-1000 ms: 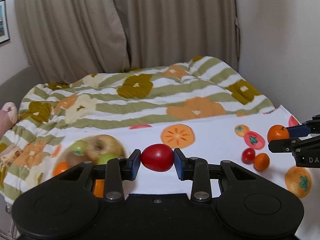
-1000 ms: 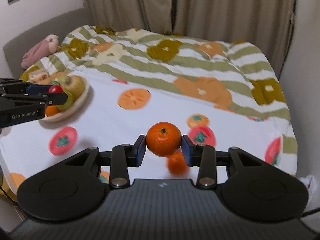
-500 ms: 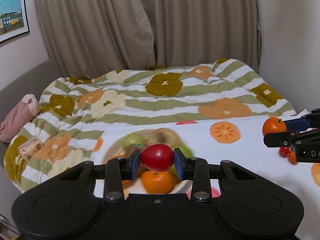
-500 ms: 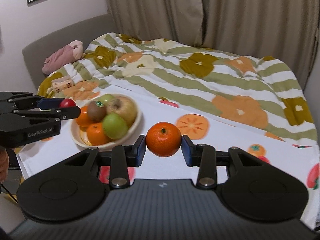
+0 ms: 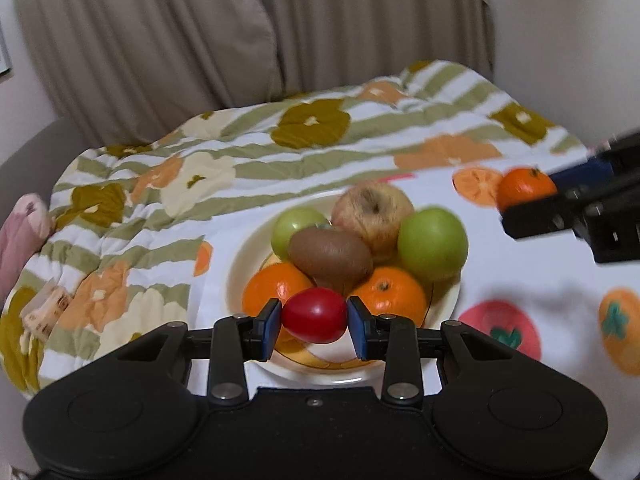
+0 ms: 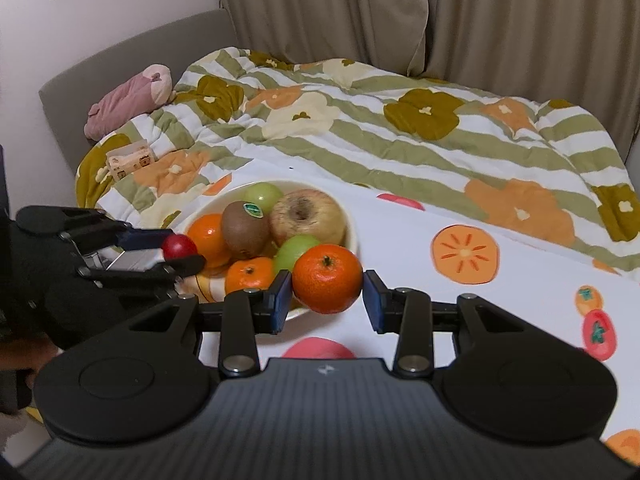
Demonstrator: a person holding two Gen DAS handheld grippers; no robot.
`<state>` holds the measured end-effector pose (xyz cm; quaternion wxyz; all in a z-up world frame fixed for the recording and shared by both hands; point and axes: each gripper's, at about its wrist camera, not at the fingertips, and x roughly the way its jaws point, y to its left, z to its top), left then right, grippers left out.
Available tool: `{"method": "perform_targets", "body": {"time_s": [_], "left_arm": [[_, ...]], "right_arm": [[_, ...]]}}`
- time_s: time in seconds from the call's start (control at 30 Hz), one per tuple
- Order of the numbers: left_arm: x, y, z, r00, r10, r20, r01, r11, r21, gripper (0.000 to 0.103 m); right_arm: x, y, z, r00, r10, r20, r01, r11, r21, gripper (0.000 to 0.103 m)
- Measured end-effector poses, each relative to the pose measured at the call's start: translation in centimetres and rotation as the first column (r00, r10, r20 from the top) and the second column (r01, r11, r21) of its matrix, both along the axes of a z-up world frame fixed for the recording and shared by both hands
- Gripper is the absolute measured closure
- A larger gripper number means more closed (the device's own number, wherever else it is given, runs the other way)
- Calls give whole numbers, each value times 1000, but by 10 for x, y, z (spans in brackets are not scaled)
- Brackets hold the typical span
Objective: Organize fruits
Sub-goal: 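Carry the tomato with the left tool while the right tool carries the tangerine to the bowl, then release the tomato with the left tool while the right tool releases the tangerine into the bowl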
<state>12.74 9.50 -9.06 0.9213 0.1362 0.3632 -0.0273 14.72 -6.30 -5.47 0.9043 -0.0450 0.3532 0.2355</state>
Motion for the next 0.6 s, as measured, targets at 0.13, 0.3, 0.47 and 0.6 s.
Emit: {"method": "perform_targets", "body": {"time_s": [0.13,0.3,0.47,0.6], "left_arm": [[4,4,-15,998,-64,-26,64,998,22,64],[5,10,-21,995,-95,-31,95,995,12,57],[-2,19,-10,992,-124,31,123,992,4,7],[-2,30,-4,993,-117,27,116,993,7,7]], "right_arm": [[3,15,-7,1000,-17,-16,17,1000,-5,50],[5,28,-12,999,-30,-26,30,1000,-9,50],[8,39,-11,999,-31,-27,30,999,-11,50],[11,53,-8,1000,-11,-24,11,1000,-13,50]]}}
